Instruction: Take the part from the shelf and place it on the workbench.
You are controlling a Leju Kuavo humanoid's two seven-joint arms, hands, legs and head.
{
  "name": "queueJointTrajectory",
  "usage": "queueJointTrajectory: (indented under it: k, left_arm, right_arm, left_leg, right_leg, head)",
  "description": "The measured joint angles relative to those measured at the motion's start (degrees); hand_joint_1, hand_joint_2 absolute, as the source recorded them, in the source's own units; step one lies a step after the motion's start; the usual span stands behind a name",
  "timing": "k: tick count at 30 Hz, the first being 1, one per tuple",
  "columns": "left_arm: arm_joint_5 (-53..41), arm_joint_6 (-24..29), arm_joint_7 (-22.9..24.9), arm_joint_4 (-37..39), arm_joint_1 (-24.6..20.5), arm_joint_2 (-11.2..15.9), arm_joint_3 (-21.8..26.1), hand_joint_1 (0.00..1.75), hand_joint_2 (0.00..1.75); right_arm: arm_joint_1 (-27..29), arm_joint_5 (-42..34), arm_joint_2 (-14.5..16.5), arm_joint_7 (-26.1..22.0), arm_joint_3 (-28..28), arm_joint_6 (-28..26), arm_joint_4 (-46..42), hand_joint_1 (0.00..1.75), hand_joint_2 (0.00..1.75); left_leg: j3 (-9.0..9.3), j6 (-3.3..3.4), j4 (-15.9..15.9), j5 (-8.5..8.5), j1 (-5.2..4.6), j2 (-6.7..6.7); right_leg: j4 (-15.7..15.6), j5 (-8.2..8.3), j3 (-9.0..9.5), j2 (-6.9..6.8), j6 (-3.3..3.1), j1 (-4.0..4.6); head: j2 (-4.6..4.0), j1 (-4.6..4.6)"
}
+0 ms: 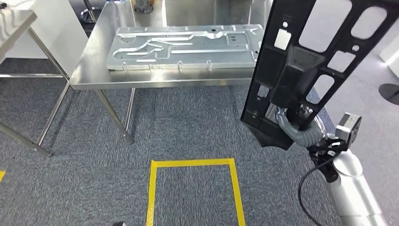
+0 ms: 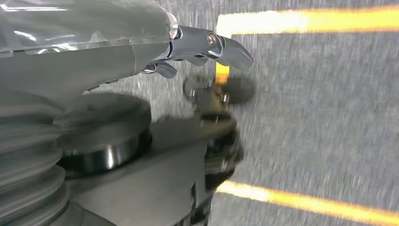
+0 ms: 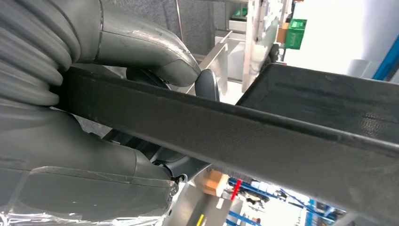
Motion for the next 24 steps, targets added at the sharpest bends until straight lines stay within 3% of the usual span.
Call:
queueJointTrajectory:
  k: [2,4,6,7,8,10,11,12,14,16,18,20,21,22,24]
  left_arm:
    - [0.1,0.0,0.0,0.0,-0.1,0.0,-0.1,0.00,1.75]
    - [0.2,-0.1,0.0,0.0,-0.1,-0.1,-0.1,0.00,1.75]
    - [0.3,-0.1,0.0,0.0,0.1,-0.1,-0.1,0.00,1.75]
    - [0.3,-0.1,0.0,0.0,0.2,-0.1,-0.1,0.00,1.75]
    - [0.4,-0.1,0.0,0.0,0.3,-0.1,-0.1,0.00,1.75]
    - [0.4,-0.1,0.0,0.0,0.3,0.0,-0.1,0.00,1.75]
    - [0.5,-0.1,0.0,0.0,0.3,0.0,-0.1,0.00,1.75]
    - [0.5,-0.1,0.0,0.0,0.4,0.1,-0.1,0.00,1.75]
    - [0.6,-0.1,-0.1,0.0,0.3,0.1,-0.1,0.00,1.75]
    - [0.6,-0.1,-0.1,0.0,0.2,0.1,-0.1,0.00,1.75]
    - [0.6,-0.1,-0.1,0.0,0.1,0.1,-0.1,0.00,1.75]
    - [0.7,-0.1,-0.1,0.0,0.2,0.1,-0.1,0.00,1.75]
    - [0.7,-0.1,-0.1,0.0,0.2,0.1,-0.1,0.00,1.75]
    - [0.8,-0.1,-0.1,0.0,0.3,0.1,0.0,0.00,1.75]
    - [0.8,-0.1,-0.1,0.0,0.4,0.1,0.0,0.00,1.75]
  right_arm:
    - [0.3,0.2,0.0,-0.1,-0.2,0.0,-0.3,1.75,1.75]
    - [0.4,0.4,0.1,-0.1,-0.2,0.0,-0.3,1.75,1.75]
    - [0.6,0.6,0.2,-0.1,-0.2,0.1,-0.2,1.75,1.75]
    - [0.6,0.6,0.2,-0.1,-0.2,0.1,-0.1,1.75,1.75]
    - [0.5,0.6,0.2,-0.1,-0.2,0.1,0.0,1.75,1.75]
    - [0.3,0.7,0.4,-0.1,-0.1,0.2,0.6,1.75,1.75]
    - [0.2,0.8,0.5,0.0,0.0,0.3,0.9,1.75,1.75]
    - [0.1,0.9,0.6,0.0,0.1,0.3,1.2,1.75,1.75]
    - [-0.2,1.1,0.8,0.1,0.2,0.4,1.6,1.75,1.75]
    - [-0.8,1.1,0.8,0.0,0.2,0.4,1.6,1.75,1.75]
    - [-1.3,1.1,0.8,0.0,0.3,0.4,1.7,1.75,1.75]
    - [-1.5,1.1,0.9,0.0,0.4,0.5,1.7,1.75,1.75]
    - [-1.5,1.1,0.9,0.0,0.4,0.5,1.8,1.75,1.75]
    - [-1.5,1.1,1.0,0.0,0.5,0.5,1.8,1.75,1.75]
    - [-1.5,1.1,1.1,-0.1,0.6,0.6,1.8,1.75,1.75]
  left_leg:
    - [1.85,0.24,-1.3,-0.46,0.28,-0.02]
    - [3.17,0.26,-1.7,-1.35,0.37,-0.02]
    - [4.51,0.02,-1.7,-2.55,0.48,-0.03]
    - [5.32,-0.18,-1.6,-3.24,0.60,-0.04]
    - [6.14,-0.43,-1.4,-3.97,0.75,-0.05]
    - [7.28,-1.18,-0.8,-5.58,0.96,-0.05]
    - [7.47,-1.62,-0.4,-6.27,0.96,-0.03]
    - [7.53,-2.10,-0.2,-6.84,0.93,0.02]
    - [7.69,-2.94,0.1,-7.52,1.00,0.16]
    - [6.97,-3.49,2.5,-8.00,1.28,0.25]
    - [3.48,-3.74,9.0,-9.64,1.47,0.26]
    - [-1.51,-3.68,16.5,-12.58,1.47,0.26]
    - [-3.26,-3.47,18.2,-13.23,1.40,0.26]
    - [-4.04,-3.10,17.9,-12.55,1.24,0.24]
    - [-2.58,-1.78,11.4,-7.56,0.55,0.22]
  right_leg:
    - [5.6,0.46,-3.39,-0.30,0.40,-0.14]
    - [11.6,-2.17,-8.25,-0.44,0.78,-0.34]
    - [13.5,-5.32,-11.84,-0.49,1.38,-0.72]
    - [12.2,-5.18,-12.57,-0.57,1.73,-1.02]
    - [9.6,-3.26,-12.60,-0.72,2.11,-1.36]
    - [2.9,3.80,-12.03,-1.55,2.70,-1.98]
    - [0.9,6.40,-11.94,-1.95,2.41,-1.98]
    - [0.1,7.86,-12.10,-2.18,1.88,-1.87]
    - [0.5,7.68,-12.26,-1.98,0.43,-1.53]
    - [0.5,7.30,-11.57,-1.73,-0.48,-1.44]
    - [0.3,6.70,-10.61,-1.63,-1.20,-1.15]
    - [0.3,5.98,-9.83,-1.53,-1.68,-0.64]
    - [0.3,5.62,-9.42,-1.42,-1.85,-0.35]
    - [0.3,5.27,-8.96,-1.29,-2.00,-0.06]
    - [0.2,4.64,-8.01,-1.08,-2.17,0.39]
  head:
    - [0.00,0.01]
    - [0.00,0.00]
    - [0.00,-0.01]
    - [0.00,-0.01]
    - [0.00,0.00]
    - [0.00,0.01]
    - [0.00,0.01]
    - [0.00,0.03]
    - [0.00,0.00]
    - [0.00,-0.03]
    - [0.00,-0.02]
    - [0.00,-0.02]
    - [0.00,-0.02]
    - [0.00,-0.02]
    - [0.00,-0.02]
